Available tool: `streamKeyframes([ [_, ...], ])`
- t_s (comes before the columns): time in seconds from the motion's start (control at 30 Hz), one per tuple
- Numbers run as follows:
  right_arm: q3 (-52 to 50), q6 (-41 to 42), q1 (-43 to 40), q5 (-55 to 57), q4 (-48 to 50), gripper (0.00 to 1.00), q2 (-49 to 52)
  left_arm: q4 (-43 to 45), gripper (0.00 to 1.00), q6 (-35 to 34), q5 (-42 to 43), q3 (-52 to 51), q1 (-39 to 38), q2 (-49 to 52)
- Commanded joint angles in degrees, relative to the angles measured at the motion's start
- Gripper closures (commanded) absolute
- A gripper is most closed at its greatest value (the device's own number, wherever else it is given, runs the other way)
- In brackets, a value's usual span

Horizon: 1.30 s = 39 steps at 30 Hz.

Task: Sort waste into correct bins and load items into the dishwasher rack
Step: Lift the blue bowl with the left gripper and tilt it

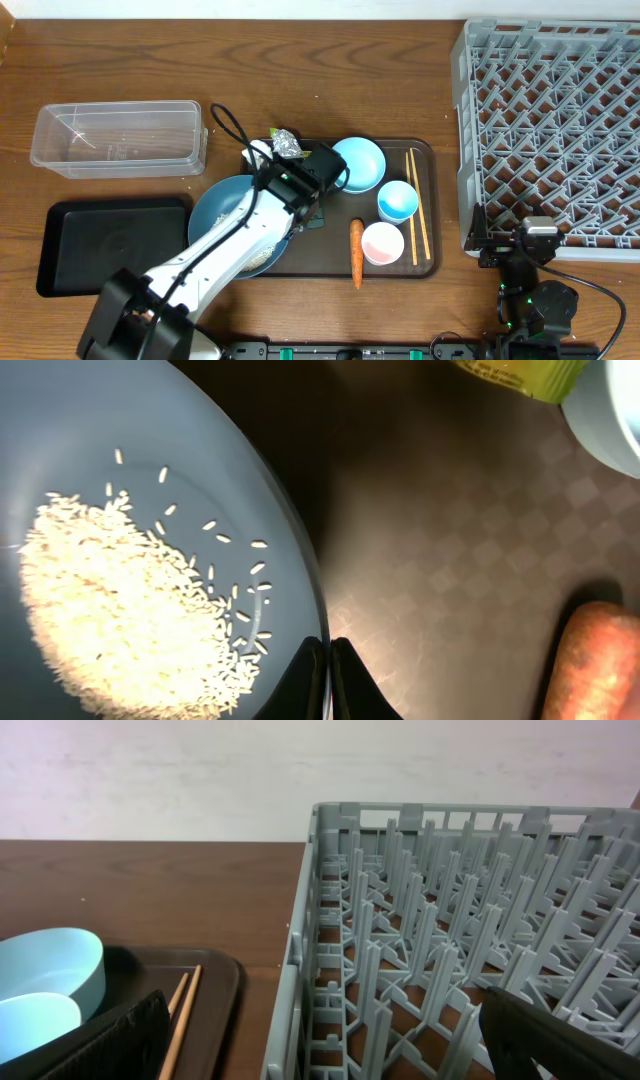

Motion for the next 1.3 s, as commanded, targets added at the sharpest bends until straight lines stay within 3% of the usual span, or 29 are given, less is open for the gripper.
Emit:
streamKeyframes([
  [0.0, -0.2, -0.4, 0.3, -0.1, 0.0, 0.01, 0.0, -0.6, 0.94, 1.7, -1.4, 1.7, 0.6, -2.5],
  [1.27, -0.2, -0.4, 0.3, -0.1, -0.1, 0.01, 0.0, -11.8, 0.94, 4.5, -6.8, 9.6, 2.5, -3.5],
])
